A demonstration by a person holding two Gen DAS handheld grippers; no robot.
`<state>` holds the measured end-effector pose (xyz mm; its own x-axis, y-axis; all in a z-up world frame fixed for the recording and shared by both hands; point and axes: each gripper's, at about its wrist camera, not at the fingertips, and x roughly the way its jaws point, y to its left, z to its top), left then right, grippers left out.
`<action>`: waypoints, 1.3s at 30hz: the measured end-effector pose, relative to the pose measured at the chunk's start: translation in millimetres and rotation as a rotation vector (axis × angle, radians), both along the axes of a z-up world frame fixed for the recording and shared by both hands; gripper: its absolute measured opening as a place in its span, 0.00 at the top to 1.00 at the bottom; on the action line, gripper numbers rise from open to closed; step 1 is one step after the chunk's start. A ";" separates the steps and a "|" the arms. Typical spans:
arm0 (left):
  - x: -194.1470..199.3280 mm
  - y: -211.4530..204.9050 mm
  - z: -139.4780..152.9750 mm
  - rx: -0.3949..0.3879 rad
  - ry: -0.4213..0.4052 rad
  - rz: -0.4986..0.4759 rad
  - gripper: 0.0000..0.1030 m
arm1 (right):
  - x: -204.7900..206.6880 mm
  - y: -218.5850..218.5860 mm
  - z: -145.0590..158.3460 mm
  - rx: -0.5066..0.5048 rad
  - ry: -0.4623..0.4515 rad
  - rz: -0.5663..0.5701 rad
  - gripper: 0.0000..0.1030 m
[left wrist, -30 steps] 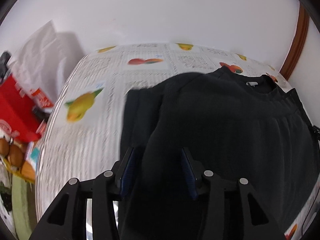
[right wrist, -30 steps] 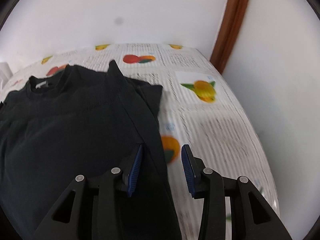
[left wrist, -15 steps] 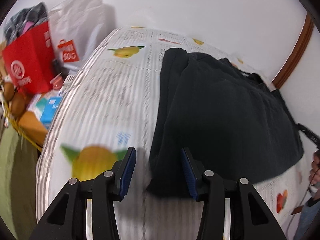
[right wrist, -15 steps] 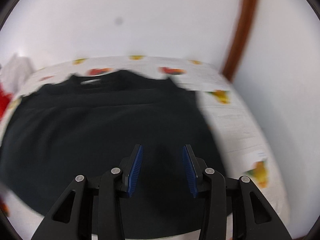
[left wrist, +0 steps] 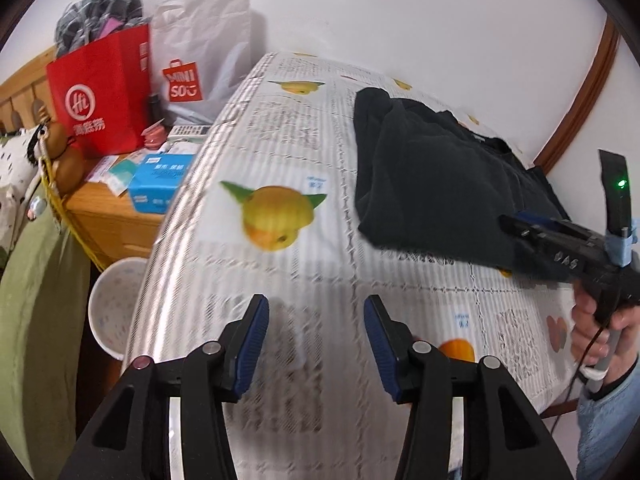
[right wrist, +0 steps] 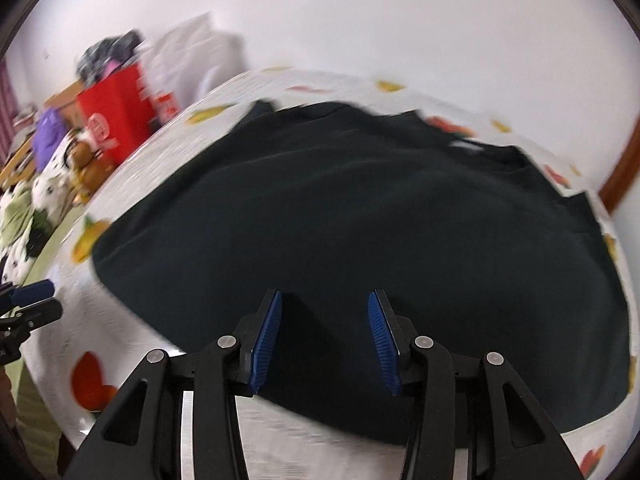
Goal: Fold small clothes
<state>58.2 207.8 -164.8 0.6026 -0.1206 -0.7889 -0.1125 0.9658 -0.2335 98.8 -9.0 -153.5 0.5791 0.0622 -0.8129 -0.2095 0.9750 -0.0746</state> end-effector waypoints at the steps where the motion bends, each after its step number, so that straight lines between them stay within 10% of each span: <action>1: -4.9 3.3 0.4 -0.015 -0.006 -0.001 0.52 | -4.4 15.3 0.4 -0.007 -0.008 0.031 0.57; 12: -32.4 34.2 2.8 -0.143 -0.113 -0.027 0.41 | -29.7 119.5 -13.8 -0.126 -0.023 0.273 0.55; 26: -25.6 34.5 -1.0 -0.167 -0.111 -0.060 0.40 | -17.1 150.5 -29.5 -0.240 -0.105 0.358 0.50; 32: -20.3 27.2 -7.6 -0.176 -0.078 -0.072 0.40 | 11.5 136.9 -28.0 -0.131 -0.108 0.274 0.81; 39: -6.6 2.1 -7.2 -0.149 -0.050 -0.096 0.40 | 12.3 54.3 45.6 0.178 -0.280 0.071 0.83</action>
